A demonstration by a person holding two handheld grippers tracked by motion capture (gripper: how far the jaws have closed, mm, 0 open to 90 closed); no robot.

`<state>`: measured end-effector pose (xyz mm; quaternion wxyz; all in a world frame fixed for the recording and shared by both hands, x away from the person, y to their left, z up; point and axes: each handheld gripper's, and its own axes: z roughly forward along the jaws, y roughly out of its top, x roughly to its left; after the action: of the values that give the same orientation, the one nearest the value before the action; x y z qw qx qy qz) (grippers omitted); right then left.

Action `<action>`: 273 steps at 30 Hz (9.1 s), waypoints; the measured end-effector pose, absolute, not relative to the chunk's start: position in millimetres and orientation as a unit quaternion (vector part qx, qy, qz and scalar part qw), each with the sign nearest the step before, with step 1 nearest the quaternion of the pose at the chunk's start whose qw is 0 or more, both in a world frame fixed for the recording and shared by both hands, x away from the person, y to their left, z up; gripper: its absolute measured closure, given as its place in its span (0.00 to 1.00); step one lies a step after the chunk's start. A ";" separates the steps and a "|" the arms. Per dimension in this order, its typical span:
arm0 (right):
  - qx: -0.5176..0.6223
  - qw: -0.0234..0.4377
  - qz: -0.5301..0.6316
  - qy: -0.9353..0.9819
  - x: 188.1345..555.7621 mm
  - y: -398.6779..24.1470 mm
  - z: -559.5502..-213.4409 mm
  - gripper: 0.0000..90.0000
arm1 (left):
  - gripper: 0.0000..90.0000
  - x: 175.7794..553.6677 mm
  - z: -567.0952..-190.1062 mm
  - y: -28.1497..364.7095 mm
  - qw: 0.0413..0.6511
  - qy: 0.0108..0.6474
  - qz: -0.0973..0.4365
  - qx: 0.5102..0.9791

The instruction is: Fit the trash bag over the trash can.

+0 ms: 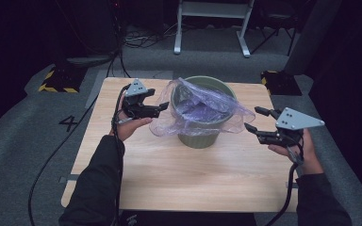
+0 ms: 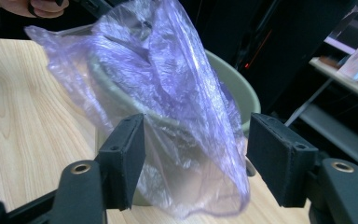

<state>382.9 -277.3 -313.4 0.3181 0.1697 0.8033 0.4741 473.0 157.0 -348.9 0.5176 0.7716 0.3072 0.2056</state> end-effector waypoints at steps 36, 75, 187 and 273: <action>0.376 0.300 0.461 0.746 504.9 -268.2 -344.6 0.96 | 1.00 537.0 -369.2 118.7 0.502 0.354 0.193 0.765; 0.442 0.175 0.420 0.773 538.7 -265.5 -437.3 0.95 | 1.00 546.6 -447.4 122.0 0.440 0.411 0.110 0.791; 0.287 0.201 0.390 0.852 432.3 -280.9 -463.2 0.58 | 0.17 407.2 -441.0 146.2 0.433 0.269 0.174 0.842; 0.255 0.256 0.469 0.806 461.9 -212.1 -293.7 0.22 | 0.08 362.8 -504.2 172.4 0.357 0.310 0.122 0.872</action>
<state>461.9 -212.1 -293.7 0.2563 0.2545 0.8058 0.4693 362.8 172.4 -504.2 0.3574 0.8724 0.3104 0.1221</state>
